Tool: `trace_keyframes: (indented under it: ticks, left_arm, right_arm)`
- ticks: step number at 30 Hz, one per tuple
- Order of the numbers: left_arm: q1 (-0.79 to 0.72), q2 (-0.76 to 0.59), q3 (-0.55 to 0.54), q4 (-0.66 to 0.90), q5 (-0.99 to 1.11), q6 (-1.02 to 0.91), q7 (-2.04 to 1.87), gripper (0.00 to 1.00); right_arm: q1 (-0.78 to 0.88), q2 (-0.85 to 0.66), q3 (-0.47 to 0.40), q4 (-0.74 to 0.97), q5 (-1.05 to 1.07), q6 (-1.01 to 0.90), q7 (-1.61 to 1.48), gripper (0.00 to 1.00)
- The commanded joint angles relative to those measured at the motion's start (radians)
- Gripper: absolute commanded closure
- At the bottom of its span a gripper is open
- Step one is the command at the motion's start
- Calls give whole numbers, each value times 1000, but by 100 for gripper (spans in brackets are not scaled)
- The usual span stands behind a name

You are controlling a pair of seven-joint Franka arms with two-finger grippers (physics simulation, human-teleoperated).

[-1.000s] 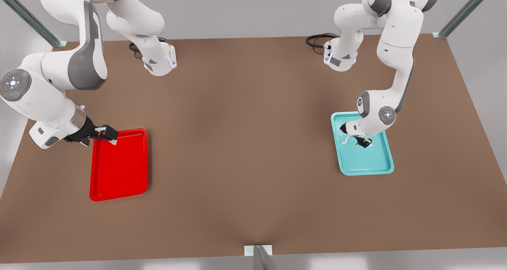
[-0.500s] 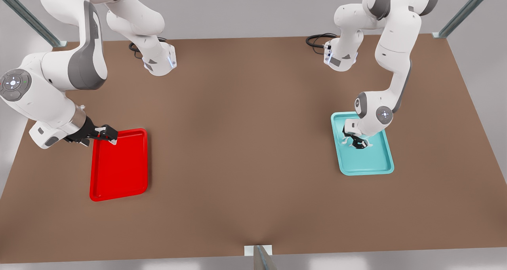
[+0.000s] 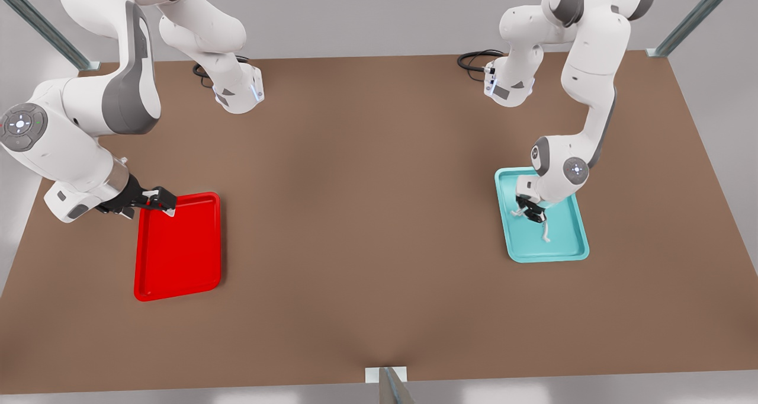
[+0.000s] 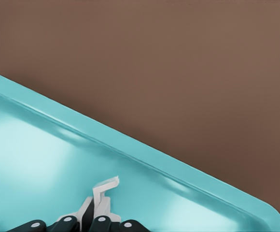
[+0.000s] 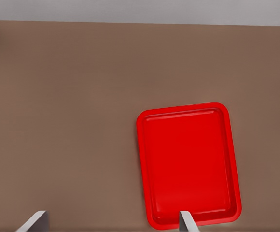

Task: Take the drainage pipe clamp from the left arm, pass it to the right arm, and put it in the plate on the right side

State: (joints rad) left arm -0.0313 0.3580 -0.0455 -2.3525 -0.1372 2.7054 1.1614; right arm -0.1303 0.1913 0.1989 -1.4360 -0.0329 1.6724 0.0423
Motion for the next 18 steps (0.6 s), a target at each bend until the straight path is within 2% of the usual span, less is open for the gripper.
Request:
trace_keyframes:
  ticks: [1, 6, 9, 10, 13, 15, 18]
  left_arm:
    - [-1, -13, -1, 2, -1, -29, 55, 79]
    - [-15, -44, -2, 13, -1, -75, -17, 79]
    - [-44, -136, -5, 22, 1, -154, -285, 79]
    - [-73, -162, -5, 58, 1, -228, -445, 79]
    - [-164, -209, -5, 90, 1, -282, -968, 79]
    - [-236, -206, -5, 185, 2, -411, -1279, 79]
    - [-366, -172, -7, 278, 2, -423, -1822, 79]
  right_arm:
    - [0, -1, 0, 0, 1, 0, -1, 0]
    - [0, -1, 0, 0, 1, 0, -1, 0]
    - [0, -1, 0, 2, 1, 0, -1, 0]
    - [0, -1, 0, 0, 1, 0, -1, 0]
    - [0, -4, 37, 0, -42, -19, 10, 0]
    - [0, -7, 48, 0, -42, -22, 10, 0]
    - [1, -9, 66, 0, -55, -22, 10, 0]
